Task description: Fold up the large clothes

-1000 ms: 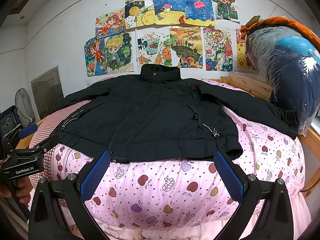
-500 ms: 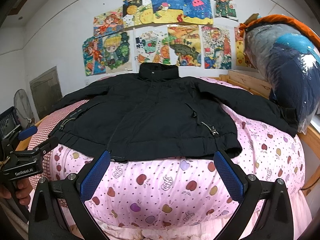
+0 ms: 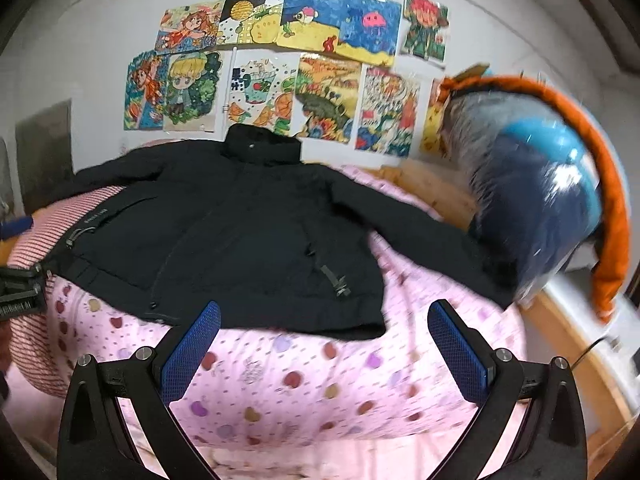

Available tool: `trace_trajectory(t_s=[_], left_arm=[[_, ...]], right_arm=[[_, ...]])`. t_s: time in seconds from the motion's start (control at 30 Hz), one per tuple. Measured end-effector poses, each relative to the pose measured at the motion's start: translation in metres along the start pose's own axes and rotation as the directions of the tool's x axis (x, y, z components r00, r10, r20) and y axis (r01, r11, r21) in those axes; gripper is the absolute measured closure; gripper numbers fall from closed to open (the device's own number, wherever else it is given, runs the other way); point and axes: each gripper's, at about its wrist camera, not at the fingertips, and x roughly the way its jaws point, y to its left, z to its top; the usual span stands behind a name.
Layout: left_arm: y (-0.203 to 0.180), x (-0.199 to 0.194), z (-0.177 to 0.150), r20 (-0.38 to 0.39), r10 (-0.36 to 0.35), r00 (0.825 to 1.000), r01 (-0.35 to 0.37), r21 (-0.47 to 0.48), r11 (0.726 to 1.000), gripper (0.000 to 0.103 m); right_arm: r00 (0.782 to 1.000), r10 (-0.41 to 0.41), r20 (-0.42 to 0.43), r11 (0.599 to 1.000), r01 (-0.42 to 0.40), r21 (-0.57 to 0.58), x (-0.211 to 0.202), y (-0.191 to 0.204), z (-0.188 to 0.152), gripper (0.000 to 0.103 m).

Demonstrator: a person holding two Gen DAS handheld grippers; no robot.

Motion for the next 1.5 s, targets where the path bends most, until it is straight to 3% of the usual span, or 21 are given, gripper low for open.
trace_trajectory(t_s=[0.17, 0.33, 0.53, 0.73, 1.0, 1.13, 1.3, 1.5], left_arm=[[0.012, 0.008, 0.036, -0.005, -0.008, 1.000, 0.008, 0.014, 1.000, 0.000], [0.020, 0.048, 0.076, -0.085, 0.012, 0.996, -0.008, 0.055, 0.998, 0.000], [0.007, 0.125, 0.130, -0.126, 0.077, 0.989, -0.059, 0.144, 0.988, 0.000], [-0.002, 0.179, 0.161, -0.161, 0.006, 0.987, 0.006, 0.075, 0.997, 0.000], [-0.001, 0.219, 0.165, -0.139, -0.013, 0.990, 0.023, 0.071, 0.997, 0.000], [0.005, 0.234, 0.160, -0.137, 0.011, 0.991, 0.002, 0.097, 0.995, 0.000], [0.010, 0.252, 0.158, -0.156, -0.017, 0.988, 0.030, 0.082, 0.996, 0.000], [0.002, 0.278, 0.160, -0.179, -0.006, 0.984, 0.027, 0.112, 0.993, 0.000]], right_arm=[[0.999, -0.043, 0.008, 0.998, 0.043, -0.045, -0.013, -0.005, 0.026, 0.001], [0.997, -0.078, 0.017, 0.987, 0.079, -0.142, 0.000, -0.003, 0.049, 0.001], [0.992, -0.127, -0.017, 0.941, 0.115, -0.319, 0.066, 0.007, 0.084, 0.001], [0.989, -0.141, -0.048, 0.942, 0.119, -0.313, 0.126, 0.017, 0.110, 0.001], [0.983, -0.177, -0.043, 0.945, 0.158, -0.288, 0.177, 0.034, 0.130, 0.001], [0.985, -0.168, -0.037, 0.944, 0.150, -0.293, 0.194, 0.048, 0.144, 0.001], [0.988, -0.152, -0.029, 0.943, 0.136, -0.303, 0.207, 0.058, 0.150, 0.001], [0.998, -0.028, -0.052, 0.989, 0.021, -0.145, 0.214, 0.023, 0.140, 0.001]])
